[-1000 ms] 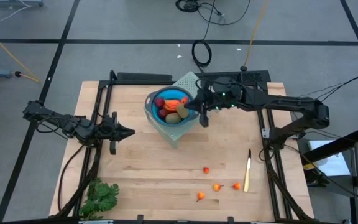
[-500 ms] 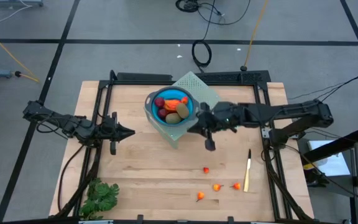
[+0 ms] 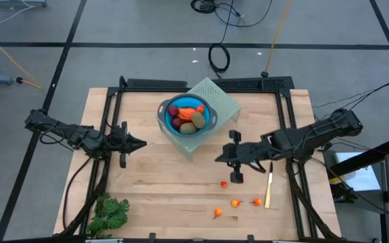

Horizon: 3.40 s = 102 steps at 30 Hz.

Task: Pick & Place Fruit
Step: Put the knife on the shelf

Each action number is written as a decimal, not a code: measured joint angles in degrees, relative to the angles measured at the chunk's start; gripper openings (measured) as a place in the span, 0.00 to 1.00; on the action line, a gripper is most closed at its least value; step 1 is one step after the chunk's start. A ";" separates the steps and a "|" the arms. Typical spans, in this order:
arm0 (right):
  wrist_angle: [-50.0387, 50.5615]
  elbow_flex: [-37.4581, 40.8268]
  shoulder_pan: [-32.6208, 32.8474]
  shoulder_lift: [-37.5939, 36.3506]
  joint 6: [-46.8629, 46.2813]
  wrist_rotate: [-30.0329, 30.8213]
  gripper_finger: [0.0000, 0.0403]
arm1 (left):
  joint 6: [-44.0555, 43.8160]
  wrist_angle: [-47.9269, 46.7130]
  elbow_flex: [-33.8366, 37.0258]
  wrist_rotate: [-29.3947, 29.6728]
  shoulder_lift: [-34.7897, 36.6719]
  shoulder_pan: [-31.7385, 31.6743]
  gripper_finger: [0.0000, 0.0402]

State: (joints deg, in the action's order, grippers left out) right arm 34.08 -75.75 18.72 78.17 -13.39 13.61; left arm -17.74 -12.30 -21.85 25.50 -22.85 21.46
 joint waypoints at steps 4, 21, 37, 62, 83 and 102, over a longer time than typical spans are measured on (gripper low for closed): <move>3.93 0.00 2.83 0.00 -4.45 0.07 0.00 | -0.35 0.00 0.00 0.02 -0.01 0.00 0.05; 0.28 14.34 12.60 -9.55 -20.38 -0.10 0.00 | -0.56 -0.04 0.00 0.07 0.00 -0.01 0.05; -0.56 31.52 19.42 -19.23 -47.47 -0.41 0.00 | -2.27 -2.60 0.00 0.37 0.00 -0.01 0.05; 16.38 31.56 19.65 -19.19 -91.78 -16.90 0.00 | -1.46 -2.97 0.00 0.66 0.00 0.00 0.05; 16.38 31.56 19.65 -19.14 -100.46 -18.45 0.00 | -1.50 -2.90 0.00 -1.05 0.00 0.01 0.05; 8.13 39.91 19.65 -18.71 -113.81 -27.87 0.00 | -1.62 -2.93 0.00 -1.09 0.00 -0.01 0.05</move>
State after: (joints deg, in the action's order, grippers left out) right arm 42.22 -35.83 38.37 59.47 -127.20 -14.26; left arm -19.35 -15.22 -21.85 24.40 -22.85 21.45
